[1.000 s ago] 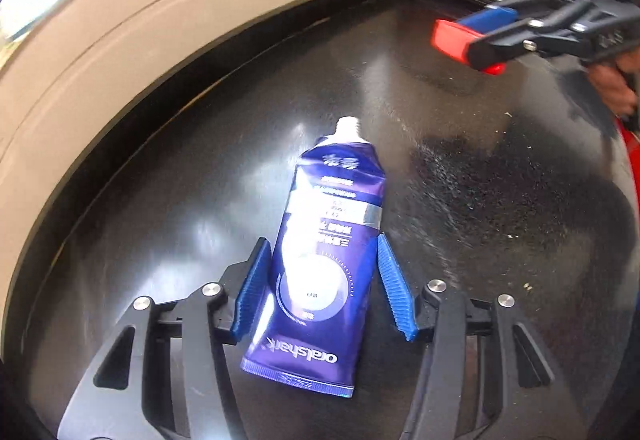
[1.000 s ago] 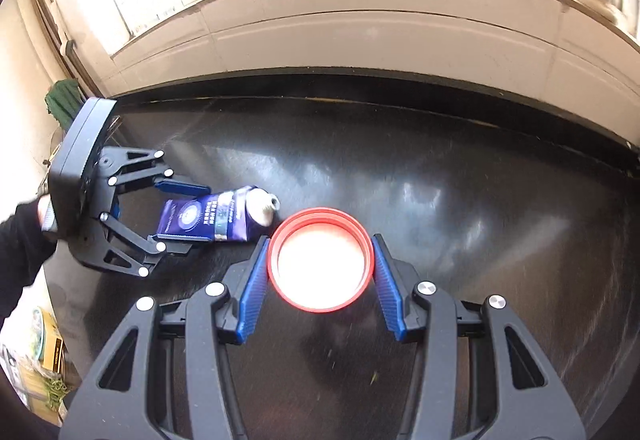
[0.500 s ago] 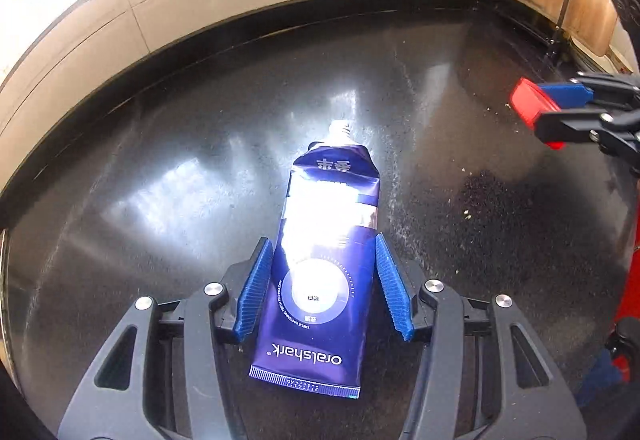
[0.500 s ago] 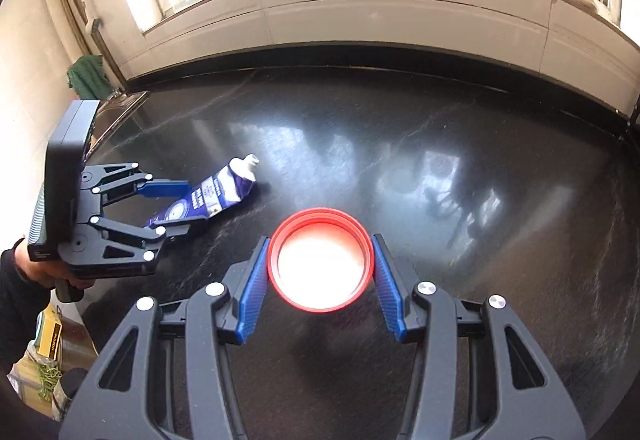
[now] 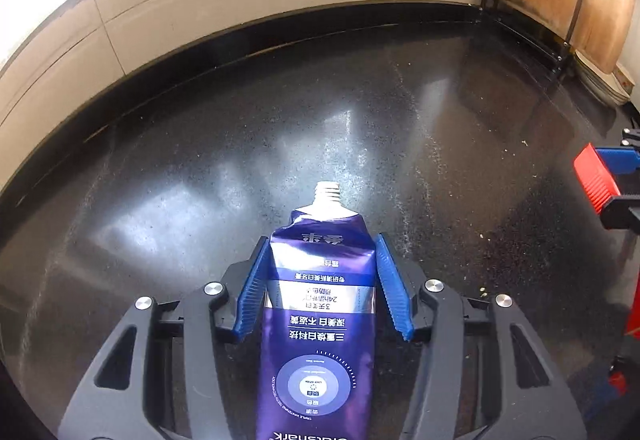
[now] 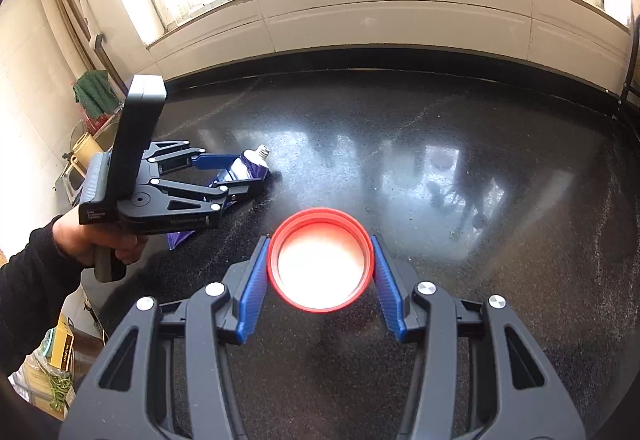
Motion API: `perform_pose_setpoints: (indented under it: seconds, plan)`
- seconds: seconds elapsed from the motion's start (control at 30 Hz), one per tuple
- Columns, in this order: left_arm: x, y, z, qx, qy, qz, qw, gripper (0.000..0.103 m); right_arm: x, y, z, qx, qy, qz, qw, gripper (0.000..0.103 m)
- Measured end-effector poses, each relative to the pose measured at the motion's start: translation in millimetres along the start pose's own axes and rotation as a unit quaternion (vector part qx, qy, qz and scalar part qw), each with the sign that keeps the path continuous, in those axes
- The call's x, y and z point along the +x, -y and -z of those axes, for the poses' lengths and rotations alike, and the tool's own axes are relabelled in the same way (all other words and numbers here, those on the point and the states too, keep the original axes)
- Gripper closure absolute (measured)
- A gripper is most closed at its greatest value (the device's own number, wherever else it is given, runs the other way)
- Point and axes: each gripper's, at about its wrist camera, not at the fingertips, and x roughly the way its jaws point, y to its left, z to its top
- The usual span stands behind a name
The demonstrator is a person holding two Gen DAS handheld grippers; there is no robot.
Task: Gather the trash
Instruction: 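Carry tube and red cap over the bin and open both tools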
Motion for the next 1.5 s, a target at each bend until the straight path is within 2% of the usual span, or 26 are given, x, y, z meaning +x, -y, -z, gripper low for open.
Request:
perform_pose_setpoints:
  seconds: [0.2,0.47,0.7,0.87,1.0,1.1,1.17,1.33,1.43,1.5]
  plan:
    - [-22,9,10,-0.022,0.011,-0.002,0.9997,0.052,2,-4,1,-0.006,-0.002,0.01,1.0,0.054]
    - [-98,5,46,-0.077,0.055,-0.04,0.9948,0.052,2,-35,-1,-0.037,0.0,0.007,0.999,0.054]
    - [-163,-8,92,-0.124,0.085,-0.08,0.9854,0.052,18,-96,-10,-0.093,-0.005,-0.029,0.995,0.054]
    - [-214,-31,146,-0.18,0.097,-0.131,0.9701,0.052,34,-163,-13,-0.145,-0.009,-0.078,0.986,0.054]
    - [-260,-50,201,-0.232,0.099,-0.18,0.9508,0.052,53,-238,-5,-0.199,-0.024,-0.133,0.971,0.054]
    - [-293,-61,249,-0.274,0.09,-0.233,0.9286,0.052,65,-300,8,-0.243,-0.039,-0.181,0.952,0.054]
    - [-315,-69,289,-0.311,0.081,-0.262,0.91,0.052,71,-339,19,-0.269,-0.051,-0.21,0.939,0.054]
    - [-345,-81,376,-0.382,0.046,-0.314,0.8677,0.052,86,-435,66,-0.338,-0.092,-0.279,0.894,0.054]
    - [-344,-84,422,-0.408,0.02,-0.327,0.8521,0.052,100,-477,97,-0.368,-0.119,-0.301,0.872,0.054]
    - [-336,-85,447,-0.418,0.007,-0.326,0.8477,0.052,113,-499,118,-0.384,-0.135,-0.305,0.861,0.054]
